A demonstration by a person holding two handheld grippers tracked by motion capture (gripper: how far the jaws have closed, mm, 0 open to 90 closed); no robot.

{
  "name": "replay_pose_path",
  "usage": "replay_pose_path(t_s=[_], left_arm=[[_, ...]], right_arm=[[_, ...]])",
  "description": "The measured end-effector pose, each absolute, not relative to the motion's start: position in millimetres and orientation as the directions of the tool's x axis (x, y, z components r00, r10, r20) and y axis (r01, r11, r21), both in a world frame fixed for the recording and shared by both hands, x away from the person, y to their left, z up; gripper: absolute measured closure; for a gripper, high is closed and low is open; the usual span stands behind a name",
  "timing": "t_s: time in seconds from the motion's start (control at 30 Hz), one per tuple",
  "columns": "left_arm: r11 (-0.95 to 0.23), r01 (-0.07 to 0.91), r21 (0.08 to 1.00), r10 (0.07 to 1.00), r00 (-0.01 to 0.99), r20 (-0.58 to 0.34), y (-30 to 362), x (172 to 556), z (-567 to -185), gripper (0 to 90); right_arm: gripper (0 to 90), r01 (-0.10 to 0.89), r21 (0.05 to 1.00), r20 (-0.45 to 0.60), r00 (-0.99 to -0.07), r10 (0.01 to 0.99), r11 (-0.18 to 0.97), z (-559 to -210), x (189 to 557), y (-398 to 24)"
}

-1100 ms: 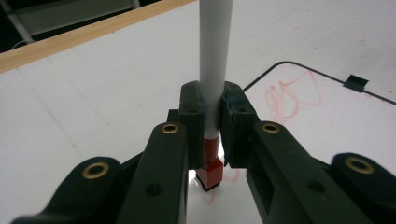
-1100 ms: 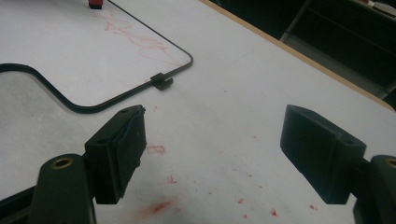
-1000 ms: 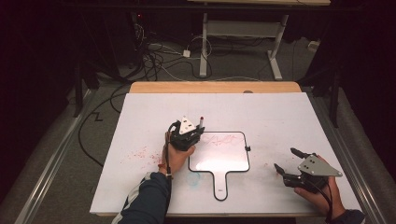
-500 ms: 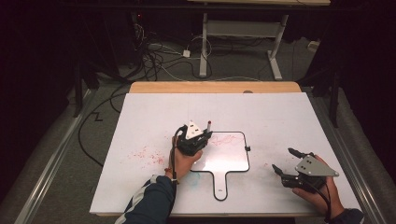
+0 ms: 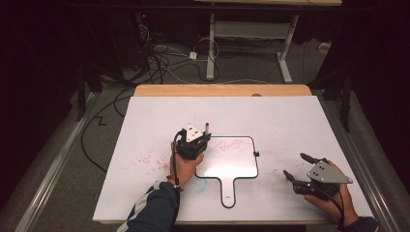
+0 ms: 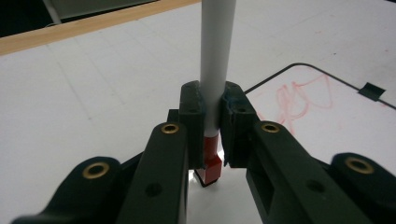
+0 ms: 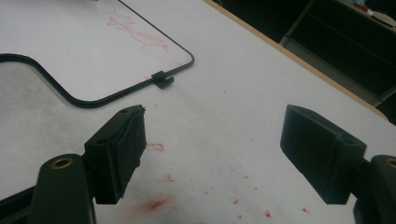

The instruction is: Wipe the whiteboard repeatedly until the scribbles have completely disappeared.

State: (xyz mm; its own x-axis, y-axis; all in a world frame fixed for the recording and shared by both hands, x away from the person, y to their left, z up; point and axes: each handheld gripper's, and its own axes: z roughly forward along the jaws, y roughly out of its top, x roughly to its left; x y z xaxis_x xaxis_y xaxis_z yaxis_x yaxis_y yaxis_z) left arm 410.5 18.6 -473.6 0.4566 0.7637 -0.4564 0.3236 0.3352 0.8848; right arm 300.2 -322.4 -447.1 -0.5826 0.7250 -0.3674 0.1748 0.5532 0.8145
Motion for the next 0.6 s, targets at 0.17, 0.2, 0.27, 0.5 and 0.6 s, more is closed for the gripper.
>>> replay_pose_path(t_s=[0.17, 0.2, 0.27, 0.5, 0.6], left_arm=[[0.346, 0.313, 0.885, 0.744, 0.483, -0.462, -5, 405, -474, 79.1], [0.328, 0.311, 0.892, 0.750, 0.488, -0.446, -6, 404, -474, 79.1], [0.343, 0.317, 0.884, 0.744, 0.483, -0.462, -3, 405, -473, 79.1], [0.338, 0.336, 0.879, 0.746, 0.474, -0.468, 4, 412, -473, 79.1], [0.321, 0.367, 0.873, 0.720, 0.504, -0.477, -14, 410, -470, 79.1]], right_arm=[[22.8, 0.174, 0.813, -0.367, -0.589, 0.720, 0.556, -448, 301, -321], [22.8, 0.170, 0.811, -0.371, -0.592, 0.716, 0.560, -448, 301, -321], [22.8, 0.170, 0.813, -0.368, -0.590, 0.718, 0.557, -448, 300, -321], [22.8, 0.172, 0.818, -0.364, -0.584, 0.725, 0.549, -447, 299, -323], [22.8, 0.174, 0.815, -0.366, -0.586, 0.723, 0.553, -447, 300, -323]])
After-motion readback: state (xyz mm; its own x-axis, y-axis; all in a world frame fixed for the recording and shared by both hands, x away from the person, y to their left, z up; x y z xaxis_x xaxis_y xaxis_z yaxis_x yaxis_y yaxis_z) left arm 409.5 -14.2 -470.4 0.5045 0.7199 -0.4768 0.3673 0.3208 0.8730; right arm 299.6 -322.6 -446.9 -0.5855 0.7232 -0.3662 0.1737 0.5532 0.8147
